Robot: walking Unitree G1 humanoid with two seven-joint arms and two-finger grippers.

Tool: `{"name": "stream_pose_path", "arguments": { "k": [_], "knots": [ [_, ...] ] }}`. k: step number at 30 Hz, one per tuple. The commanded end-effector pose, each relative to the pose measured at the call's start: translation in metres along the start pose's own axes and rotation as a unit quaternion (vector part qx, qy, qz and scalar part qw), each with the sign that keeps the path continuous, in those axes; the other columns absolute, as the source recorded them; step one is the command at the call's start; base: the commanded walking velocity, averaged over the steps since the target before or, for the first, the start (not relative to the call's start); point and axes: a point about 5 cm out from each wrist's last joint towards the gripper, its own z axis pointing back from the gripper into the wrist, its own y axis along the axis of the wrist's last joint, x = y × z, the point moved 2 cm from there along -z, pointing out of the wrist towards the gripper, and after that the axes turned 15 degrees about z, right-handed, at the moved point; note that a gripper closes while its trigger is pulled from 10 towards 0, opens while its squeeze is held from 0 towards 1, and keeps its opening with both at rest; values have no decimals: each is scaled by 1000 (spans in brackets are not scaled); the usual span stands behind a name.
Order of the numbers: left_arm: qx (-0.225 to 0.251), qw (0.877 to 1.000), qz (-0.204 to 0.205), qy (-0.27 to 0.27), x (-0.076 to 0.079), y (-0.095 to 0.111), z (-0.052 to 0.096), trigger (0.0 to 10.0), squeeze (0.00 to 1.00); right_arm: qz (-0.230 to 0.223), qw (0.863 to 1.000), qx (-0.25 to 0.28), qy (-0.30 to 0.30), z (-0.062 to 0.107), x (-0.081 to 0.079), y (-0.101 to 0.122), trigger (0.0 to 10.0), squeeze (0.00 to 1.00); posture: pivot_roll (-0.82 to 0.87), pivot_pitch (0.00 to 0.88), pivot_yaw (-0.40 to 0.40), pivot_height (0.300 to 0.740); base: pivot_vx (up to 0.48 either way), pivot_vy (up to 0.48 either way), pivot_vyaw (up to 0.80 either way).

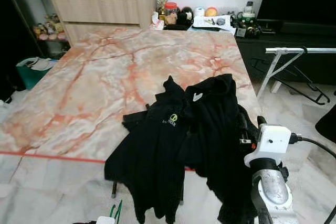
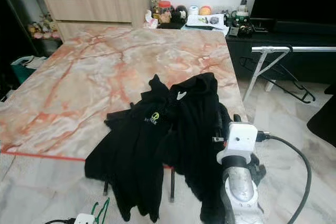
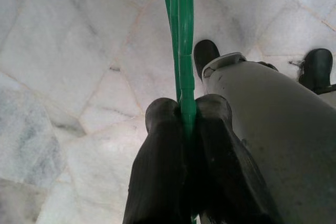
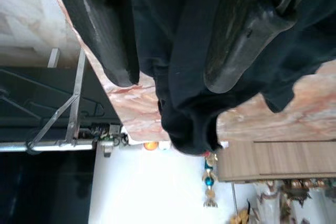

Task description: Hang hanger

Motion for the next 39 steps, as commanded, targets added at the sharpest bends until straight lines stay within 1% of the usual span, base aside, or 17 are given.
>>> {"name": "stream_pose_path", "arguments": {
  "k": [1,11,19,24,29,31,33,34,37,38,39],
  "knots": [
    [-15,1000,-2,4,-4,-8,1,10000,0,1,1000,-6,-4,1,0,-3,10000,0,-19,57,53,740,-281,0,0],
    [-15,1000,-2,3,-4,-8,1,10000,0,2,1000,-11,-9,1,2,-5,10000,0,-19,57,51,740,-283,0,0],
    [-15,1000,0,3,-3,-9,1,10000,0,4,999,-38,-27,8,5,-20,10000,0,-16,58,47,740,-284,0,0],
    [-16,1000,-2,4,-3,-9,1,10000,0,5,999,-44,-30,10,6,-23,10000,0,-19,57,47,740,-277,0,0],
    [-18,1000,-12,7,-4,-9,1,10000,0,1,997,-63,-33,13,6,-34,10000,0,-17,55,44,740,0,0,0],
    [-16,1000,-8,7,-3,-9,1,10000,0,-41,991,-125,-26,18,-1,-61,10000,0,-18,50,43,740,0,0,0],
    [-15,1000,-6,7,-3,-9,1,10000,0,-60,984,-164,-35,21,-2,-79,10000,0,-16,48,42,740,0,0,0],
    [-15,1000,-4,8,-3,-9,1,10000,0,-62,979,-191,-34,24,-3,-90,10000,0,-15,45,42,740,0,0,0],
    [-14,1000,-2,8,-3,-9,1,10000,0,-73,968,-239,-32,30,-6,-112,10000,0,-15,38,40,740,0,0,0],
    [-14,1000,-2,8,-3,-9,1,10000,0,-73,968,-239,-32,30,-6,-112,10000,0,-15,38,40,740,0,0,0],
    [-14,1000,-1,8,-3,-9,1,10000,0,-84,963,-255,-28,32,-9,-119,10000,0,-16,36,40,740,0,0,0]
  ]
}}
